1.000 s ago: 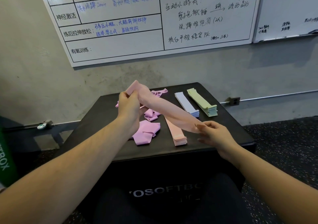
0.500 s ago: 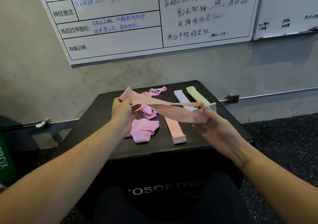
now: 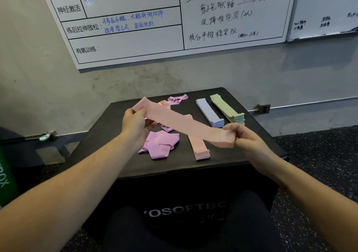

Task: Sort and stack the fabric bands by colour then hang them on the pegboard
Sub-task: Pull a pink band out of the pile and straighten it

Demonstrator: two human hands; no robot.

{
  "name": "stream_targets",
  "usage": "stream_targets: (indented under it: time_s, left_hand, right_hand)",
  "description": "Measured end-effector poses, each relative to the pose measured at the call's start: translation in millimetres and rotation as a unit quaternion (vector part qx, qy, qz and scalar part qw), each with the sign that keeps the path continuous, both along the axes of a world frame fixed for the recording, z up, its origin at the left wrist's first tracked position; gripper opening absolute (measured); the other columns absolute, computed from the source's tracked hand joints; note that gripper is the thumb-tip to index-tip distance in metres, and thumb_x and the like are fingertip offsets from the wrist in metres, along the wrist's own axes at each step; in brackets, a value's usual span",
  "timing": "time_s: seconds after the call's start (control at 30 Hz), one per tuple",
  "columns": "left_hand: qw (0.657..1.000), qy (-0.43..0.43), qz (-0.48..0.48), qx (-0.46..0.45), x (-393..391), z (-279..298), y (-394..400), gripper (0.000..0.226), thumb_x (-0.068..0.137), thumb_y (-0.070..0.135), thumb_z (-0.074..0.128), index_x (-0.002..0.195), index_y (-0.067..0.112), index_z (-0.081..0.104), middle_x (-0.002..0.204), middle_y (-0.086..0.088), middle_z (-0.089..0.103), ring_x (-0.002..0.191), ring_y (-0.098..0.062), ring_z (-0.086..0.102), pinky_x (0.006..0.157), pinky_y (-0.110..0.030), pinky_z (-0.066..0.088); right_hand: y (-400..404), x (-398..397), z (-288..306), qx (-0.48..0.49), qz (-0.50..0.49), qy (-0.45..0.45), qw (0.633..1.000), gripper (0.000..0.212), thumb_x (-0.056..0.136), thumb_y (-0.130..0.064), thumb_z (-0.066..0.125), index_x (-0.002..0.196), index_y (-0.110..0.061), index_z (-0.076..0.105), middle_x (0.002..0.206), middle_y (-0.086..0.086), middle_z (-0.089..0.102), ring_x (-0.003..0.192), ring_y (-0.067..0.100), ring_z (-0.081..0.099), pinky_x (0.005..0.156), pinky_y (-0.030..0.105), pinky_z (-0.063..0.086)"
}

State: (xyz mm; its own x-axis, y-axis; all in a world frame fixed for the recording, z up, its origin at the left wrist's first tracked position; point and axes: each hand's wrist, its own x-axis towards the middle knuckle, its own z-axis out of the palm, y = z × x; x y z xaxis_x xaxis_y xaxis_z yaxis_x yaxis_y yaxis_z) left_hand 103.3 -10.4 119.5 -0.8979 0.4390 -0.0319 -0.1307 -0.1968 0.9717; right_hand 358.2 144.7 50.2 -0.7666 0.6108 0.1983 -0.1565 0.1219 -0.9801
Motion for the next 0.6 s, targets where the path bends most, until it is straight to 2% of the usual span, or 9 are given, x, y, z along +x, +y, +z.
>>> stream_targets:
  time_s: [0.1, 0.17, 0.23, 0.3, 0.4, 0.5, 0.6]
  left_hand:
    - [1.0, 0.02, -0.015, -0.008, 0.2, 0.7, 7.0, 0.003, 0.105, 0.011, 0.049, 0.108, 0.012, 0.049, 0.104, -0.007, 0.063, 0.076, -0.019, 0.067, 0.059, -0.032, 0.056]
    - [0.999, 0.034, -0.022, -0.016, 0.1, 1.2, 12.6, 0.001, 0.105, 0.013, 0.051, 0.106, 0.013, 0.051, 0.111, -0.009, 0.064, 0.08, -0.021, 0.067, 0.062, -0.033, 0.057]
    - [0.999, 0.04, -0.03, -0.017, -0.2, 1.2, 17.2, 0.002, 0.105, 0.014, 0.051, 0.104, 0.015, 0.052, 0.117, -0.011, 0.064, 0.084, -0.023, 0.067, 0.066, -0.035, 0.057]
    - [0.998, 0.04, -0.038, -0.017, -1.9, -0.1, 20.4, 0.002, 0.105, 0.014, 0.05, 0.106, 0.013, 0.052, 0.117, -0.012, 0.064, 0.084, -0.024, 0.067, 0.069, -0.037, 0.058]
    - [0.998, 0.037, -0.05, -0.025, -6.7, -5.5, 24.6, 0.004, 0.105, 0.012, 0.049, 0.102, 0.012, 0.052, 0.106, -0.01, 0.065, 0.072, -0.02, 0.068, 0.065, -0.034, 0.058]
    - [0.997, 0.025, -0.06, -0.028, -13.4, -14.3, 29.6, 0.008, 0.104, 0.008, 0.051, 0.099, 0.014, 0.053, 0.099, -0.008, 0.066, 0.068, -0.016, 0.069, 0.057, -0.027, 0.056]
    - [0.996, -0.006, -0.08, -0.025, -22.9, -23.1, 36.6, 0.015, 0.1, 0.005, 0.054, 0.115, 0.009, 0.057, 0.105, -0.01, 0.069, 0.073, -0.017, 0.074, 0.058, -0.026, 0.057]
  right_hand:
    - [9.1, -3.1, -10.2, 0.196, -0.033, -0.118, 0.973, 0.051, 0.076, 0.008, 0.047, 0.109, -0.03, 0.057, 0.114, -0.001, 0.055, 0.102, 0.011, 0.054, 0.08, 0.008, 0.038]
    - [16.5, -5.7, -16.5, 0.25, -0.068, -0.147, 0.955, 0.055, 0.08, 0.017, 0.047, 0.11, -0.028, 0.054, 0.108, -0.004, 0.049, 0.099, 0.009, 0.049, 0.077, 0.003, 0.034]
    - [22.4, -7.3, -22.4, 0.265, -0.1, -0.131, 0.95, 0.05, 0.081, 0.017, 0.052, 0.104, -0.027, 0.053, 0.104, -0.008, 0.049, 0.097, 0.008, 0.049, 0.077, 0.002, 0.034]
    - [29.6, -7.4, -29.8, 0.277, -0.1, -0.108, 0.95, 0.046, 0.082, 0.014, 0.062, 0.095, -0.03, 0.055, 0.104, -0.005, 0.057, 0.098, 0.008, 0.056, 0.08, 0.006, 0.038]
    - [37.0, -3.4, -37.6, 0.32, -0.098, -0.075, 0.939, 0.04, 0.082, 0.009, 0.073, 0.086, -0.03, 0.064, 0.098, -0.006, 0.061, 0.095, 0.006, 0.06, 0.084, 0.014, 0.043]
    - [44.1, -0.1, -42.0, 0.384, -0.113, -0.055, 0.915, 0.028, 0.079, 0.002, 0.08, 0.091, -0.023, 0.074, 0.106, -0.007, 0.058, 0.106, 0.005, 0.057, 0.094, 0.012, 0.041]
    - [50.0, 1.3, -43.5, 0.415, -0.117, -0.042, 0.901, 0.028, 0.078, 0.004, 0.079, 0.098, -0.016, 0.078, 0.116, -0.006, 0.062, 0.113, 0.006, 0.058, 0.097, 0.018, 0.045]
